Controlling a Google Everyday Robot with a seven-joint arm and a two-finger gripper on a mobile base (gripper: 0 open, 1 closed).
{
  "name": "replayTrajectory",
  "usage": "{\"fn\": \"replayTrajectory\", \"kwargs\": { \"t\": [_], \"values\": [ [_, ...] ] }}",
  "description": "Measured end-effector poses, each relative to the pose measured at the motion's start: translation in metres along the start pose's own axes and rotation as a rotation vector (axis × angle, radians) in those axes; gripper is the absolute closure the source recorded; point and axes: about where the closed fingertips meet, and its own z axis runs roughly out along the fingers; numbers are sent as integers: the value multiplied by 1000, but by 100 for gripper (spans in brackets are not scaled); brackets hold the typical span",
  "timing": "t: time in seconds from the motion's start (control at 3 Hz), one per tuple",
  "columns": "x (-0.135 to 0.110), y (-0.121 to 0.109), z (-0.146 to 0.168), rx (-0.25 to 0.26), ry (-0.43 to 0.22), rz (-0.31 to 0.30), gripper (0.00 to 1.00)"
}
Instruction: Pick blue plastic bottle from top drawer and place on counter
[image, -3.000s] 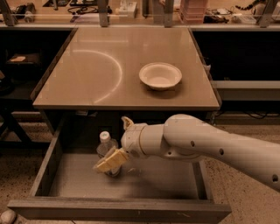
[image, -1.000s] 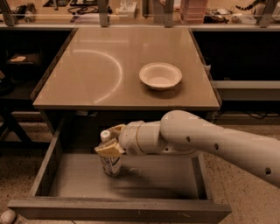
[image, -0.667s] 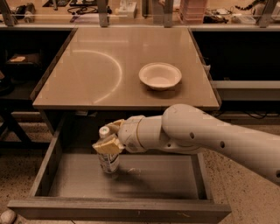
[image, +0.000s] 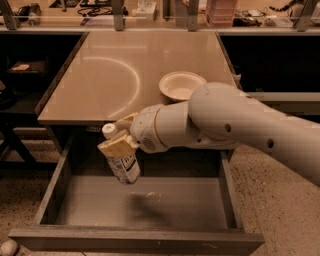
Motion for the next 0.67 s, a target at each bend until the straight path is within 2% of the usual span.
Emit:
{"fn": "replayTrajectory", "kwargs": {
  "t": [0.33,0.67],
  "values": [
    [-41,-8,-17,-7,-13,-27,100],
    [-77,-27,-28,-6,-30,-63,100]
  ]
}}
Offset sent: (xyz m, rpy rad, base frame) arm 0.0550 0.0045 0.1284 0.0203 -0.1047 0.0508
